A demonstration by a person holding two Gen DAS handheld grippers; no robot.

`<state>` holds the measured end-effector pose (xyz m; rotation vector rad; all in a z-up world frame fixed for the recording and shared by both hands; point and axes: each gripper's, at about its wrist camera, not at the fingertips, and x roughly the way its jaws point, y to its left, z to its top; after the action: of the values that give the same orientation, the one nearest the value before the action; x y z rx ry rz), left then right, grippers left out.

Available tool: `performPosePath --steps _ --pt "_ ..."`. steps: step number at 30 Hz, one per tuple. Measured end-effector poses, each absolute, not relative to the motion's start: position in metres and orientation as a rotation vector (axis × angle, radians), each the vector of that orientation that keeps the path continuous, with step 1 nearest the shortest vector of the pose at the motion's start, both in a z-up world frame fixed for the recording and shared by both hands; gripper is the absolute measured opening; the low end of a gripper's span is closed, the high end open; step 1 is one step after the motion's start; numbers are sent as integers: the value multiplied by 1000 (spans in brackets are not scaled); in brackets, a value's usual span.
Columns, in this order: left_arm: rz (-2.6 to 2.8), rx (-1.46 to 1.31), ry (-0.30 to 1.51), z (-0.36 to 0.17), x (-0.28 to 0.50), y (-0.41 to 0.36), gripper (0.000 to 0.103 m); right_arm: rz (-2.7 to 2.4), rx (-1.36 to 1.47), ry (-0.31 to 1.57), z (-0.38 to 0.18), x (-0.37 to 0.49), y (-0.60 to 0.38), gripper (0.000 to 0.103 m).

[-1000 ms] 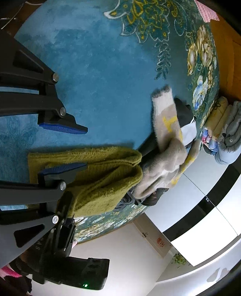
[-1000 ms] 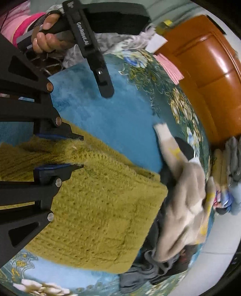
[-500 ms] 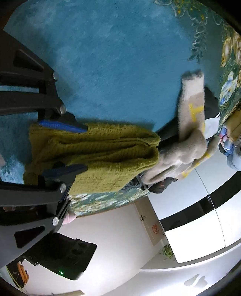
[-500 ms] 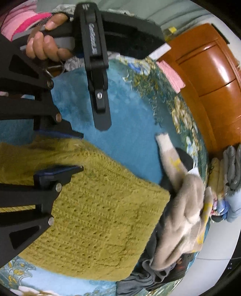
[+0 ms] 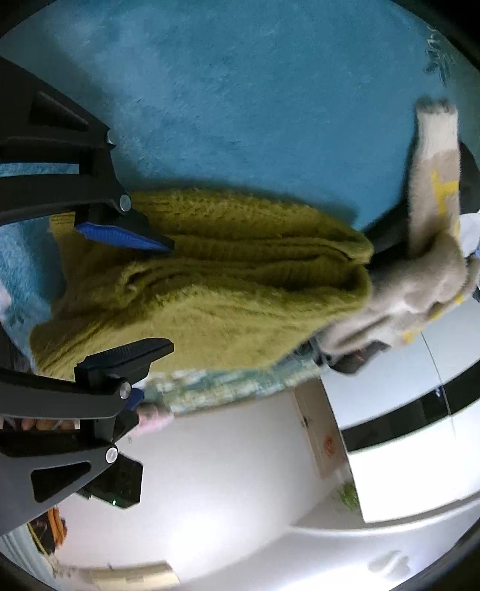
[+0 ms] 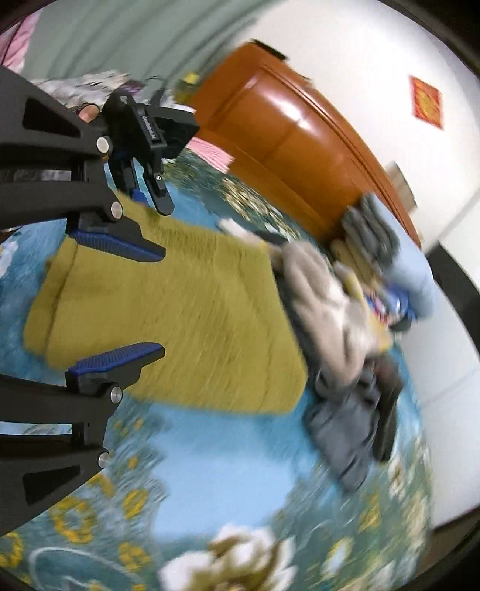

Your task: Fold clothes

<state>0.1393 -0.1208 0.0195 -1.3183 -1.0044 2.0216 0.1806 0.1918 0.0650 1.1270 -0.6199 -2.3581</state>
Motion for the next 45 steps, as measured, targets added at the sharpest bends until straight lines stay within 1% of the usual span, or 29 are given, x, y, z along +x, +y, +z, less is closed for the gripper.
performPosePath --steps 2,3,4,5,8,11,13,14,16,20,24,26,28,29,33,37,39,41,44,45 --pt "2047 -1325 -967 22 142 -111 47 -2342 1143 -681 55 183 199 49" --pt "2072 -1331 -939 25 143 -107 42 -2337 1147 -692 52 184 201 49" --pt "2103 -1333 -910 29 144 -104 27 -2332 1149 -701 50 185 204 49" --pt "2134 -1334 -881 32 144 -101 23 -2329 1150 -707 49 185 205 49" --pt "2199 -1255 -821 55 151 -98 20 -2323 1139 -712 48 185 209 49" --pt "2228 -1105 -800 88 164 -105 20 -2327 1123 -711 49 188 211 49" --pt "2262 -1097 -785 91 166 -111 20 -2324 1125 -721 47 188 213 49" --pt "2281 -1131 -788 84 164 -116 20 -2315 1138 -731 43 187 213 49" --pt "2283 -1258 -838 54 154 -125 20 -2288 1173 -748 36 187 212 49" --pt "2192 -1355 -994 11 149 -138 21 -2225 1249 -786 18 184 206 49" --pt "2172 -1333 -984 19 146 -140 22 -2180 1304 -828 5 180 202 52" --pt "2155 -1305 -1003 24 147 -145 33 -2157 1318 -856 0 178 201 53" --pt "2157 -1260 -1020 28 149 -153 39 -2139 1324 -871 -4 177 198 56" --pt "2162 -1243 -1024 30 152 -155 39 -2128 1331 -879 -6 176 195 59" --pt "2180 -1184 -1039 38 159 -166 41 -2097 1342 -881 -11 174 182 62" --pt "2185 -1176 -1057 39 162 -173 41 -2104 1334 -904 -8 173 178 63" --pt "2184 -1183 -1060 38 162 -173 41 -2095 1320 -952 -6 173 186 57" --pt "2177 -1192 -1057 36 162 -171 41 -2086 1305 -1001 -4 173 194 39" --pt "2173 -1200 -1041 36 161 -167 41 -2071 1282 -1073 -2 172 205 29" --pt "2173 -1203 -1034 37 160 -165 41 -2065 1274 -1097 -1 172 209 28"
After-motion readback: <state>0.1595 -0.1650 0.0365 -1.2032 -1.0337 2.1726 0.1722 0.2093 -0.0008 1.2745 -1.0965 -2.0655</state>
